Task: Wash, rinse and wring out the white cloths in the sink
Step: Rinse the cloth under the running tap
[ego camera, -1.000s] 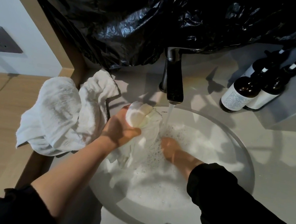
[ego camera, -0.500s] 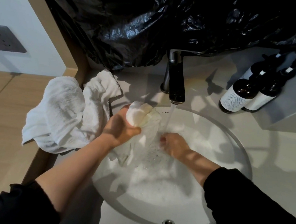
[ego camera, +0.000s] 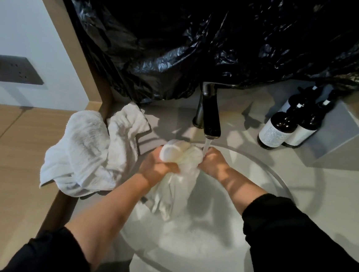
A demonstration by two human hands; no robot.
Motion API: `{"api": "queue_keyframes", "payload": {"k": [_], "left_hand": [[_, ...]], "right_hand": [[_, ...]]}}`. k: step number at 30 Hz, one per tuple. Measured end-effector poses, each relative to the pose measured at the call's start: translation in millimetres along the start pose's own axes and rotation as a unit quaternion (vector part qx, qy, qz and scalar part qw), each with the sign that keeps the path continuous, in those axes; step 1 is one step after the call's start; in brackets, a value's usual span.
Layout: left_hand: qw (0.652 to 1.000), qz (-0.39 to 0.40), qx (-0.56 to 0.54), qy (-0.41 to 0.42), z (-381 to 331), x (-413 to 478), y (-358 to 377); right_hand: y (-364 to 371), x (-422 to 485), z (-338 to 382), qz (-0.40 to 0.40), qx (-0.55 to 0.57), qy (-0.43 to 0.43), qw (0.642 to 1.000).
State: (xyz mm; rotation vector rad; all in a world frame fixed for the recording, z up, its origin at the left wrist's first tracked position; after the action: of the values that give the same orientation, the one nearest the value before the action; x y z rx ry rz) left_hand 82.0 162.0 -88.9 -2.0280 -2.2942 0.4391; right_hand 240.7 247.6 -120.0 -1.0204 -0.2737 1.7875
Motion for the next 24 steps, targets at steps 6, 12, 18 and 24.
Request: {"api": "queue_keyframes", "payload": {"k": [6,12,18,24], "left_hand": [[0.991,0.015,-0.117,-0.061,12.0,0.9,-2.2],[0.984,0.094,-0.133,-0.078,-0.4,5.7,18.1],[0.99,-0.005,-0.013,-0.137,8.6,27.5,47.1],[0.983,0.039,-0.132,-0.122,7.6,30.4,70.3]], "right_hand": [[34.2,9.4,1.0,0.107,0.408,0.103,0.901],[34.2,3.5,8.6,0.139,0.502,0.091,0.849],[-9.5,-6.5,-12.3,-0.151,0.333,0.014,0.931],[-5.6,4.3,-65.5,-0.063,0.466,0.127,0.873]]}}
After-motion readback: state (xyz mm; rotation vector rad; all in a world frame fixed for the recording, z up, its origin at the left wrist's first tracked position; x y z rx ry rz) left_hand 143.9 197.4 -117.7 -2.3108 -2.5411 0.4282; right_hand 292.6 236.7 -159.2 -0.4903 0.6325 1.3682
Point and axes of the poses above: each hand's wrist, its own x-axis towards the middle knuckle, its own y-axis out of the palm, z = x × y, the point moved 6 cm from there along x, towards the middle knuckle, and after that the axes turned 7 degrees about y, right-handed, at the moved point
